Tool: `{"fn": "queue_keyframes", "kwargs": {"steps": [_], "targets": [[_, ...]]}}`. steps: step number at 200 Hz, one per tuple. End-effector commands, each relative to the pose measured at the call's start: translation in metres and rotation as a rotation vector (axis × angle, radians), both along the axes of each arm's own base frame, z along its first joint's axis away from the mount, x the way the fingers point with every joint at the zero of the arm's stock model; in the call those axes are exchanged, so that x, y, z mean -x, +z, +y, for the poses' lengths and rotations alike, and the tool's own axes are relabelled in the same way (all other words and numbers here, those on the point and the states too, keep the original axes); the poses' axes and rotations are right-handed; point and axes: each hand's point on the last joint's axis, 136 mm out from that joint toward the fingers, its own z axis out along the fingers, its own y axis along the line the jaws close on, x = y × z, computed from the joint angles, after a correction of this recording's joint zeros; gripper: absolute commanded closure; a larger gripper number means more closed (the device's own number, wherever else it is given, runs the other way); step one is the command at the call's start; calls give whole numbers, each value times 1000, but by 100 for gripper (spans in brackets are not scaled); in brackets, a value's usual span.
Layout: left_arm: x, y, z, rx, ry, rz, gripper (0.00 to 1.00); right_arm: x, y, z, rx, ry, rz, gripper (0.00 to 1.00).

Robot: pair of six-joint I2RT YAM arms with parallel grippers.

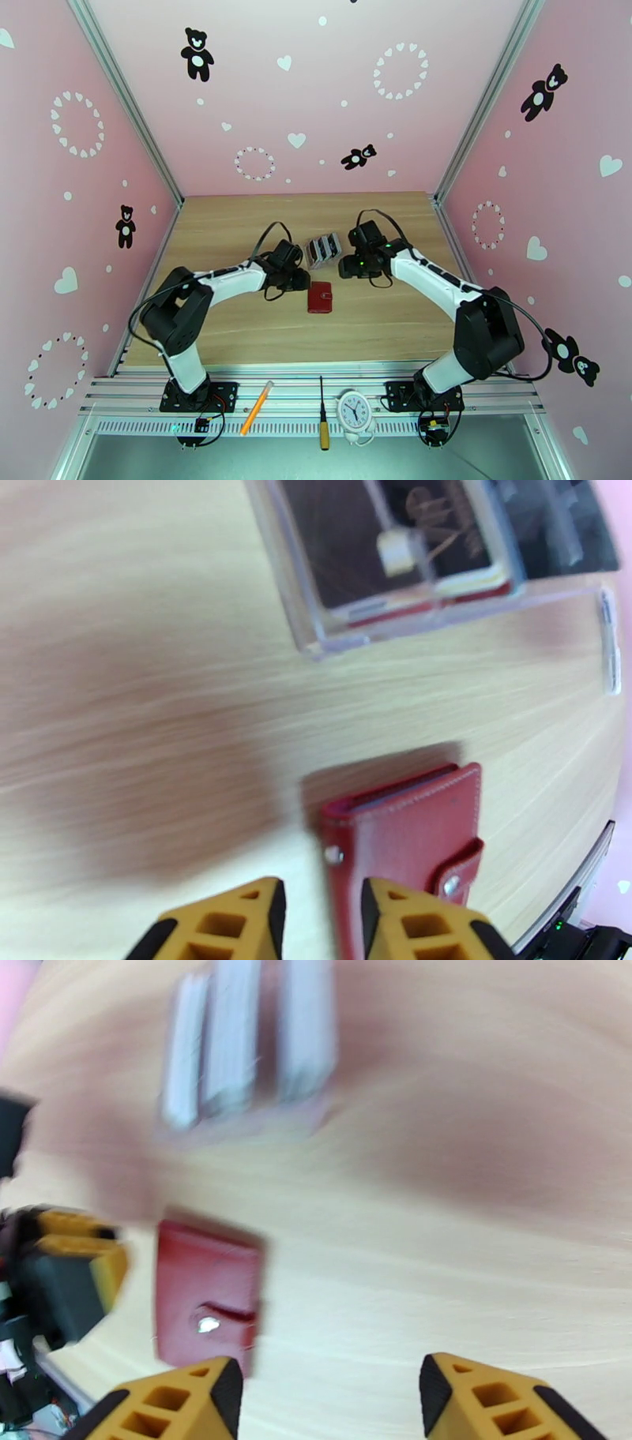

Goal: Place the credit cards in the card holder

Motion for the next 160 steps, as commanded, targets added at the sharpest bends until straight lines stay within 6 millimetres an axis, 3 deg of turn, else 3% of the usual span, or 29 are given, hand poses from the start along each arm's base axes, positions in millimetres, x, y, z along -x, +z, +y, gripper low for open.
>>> {"fn": "queue_keyframes", "kwargs": {"steps": [1,37,72,91,100,103,107,110,160], "targets": [[-14,18,47,-77,82,-61,61,-12,10,-42,80,-126,-77,34],[-36,50,101,-98,184,-170,53,-25,26,-101,134,-301,-194,31],[-54,78,151,-166,315,-291,51,-23,46,-139,219,-403,-283,30],[-60,96,176,-183,390,-383,49,-24,49,-146,228,-405,-369,30],[-61,104,188,-202,427,-413,42,-24,53,-149,232,-409,-416,29],[-62,106,193,-213,441,-421,32,-24,54,-150,233,-410,-431,29],[-63,109,197,-224,453,-431,7,-24,54,-151,239,-410,-444,29],[-63,111,201,-234,463,-438,3,-24,55,-152,243,-411,-454,29],[-67,132,253,-234,603,-553,2,-29,45,-152,288,-345,-543,29]]}}
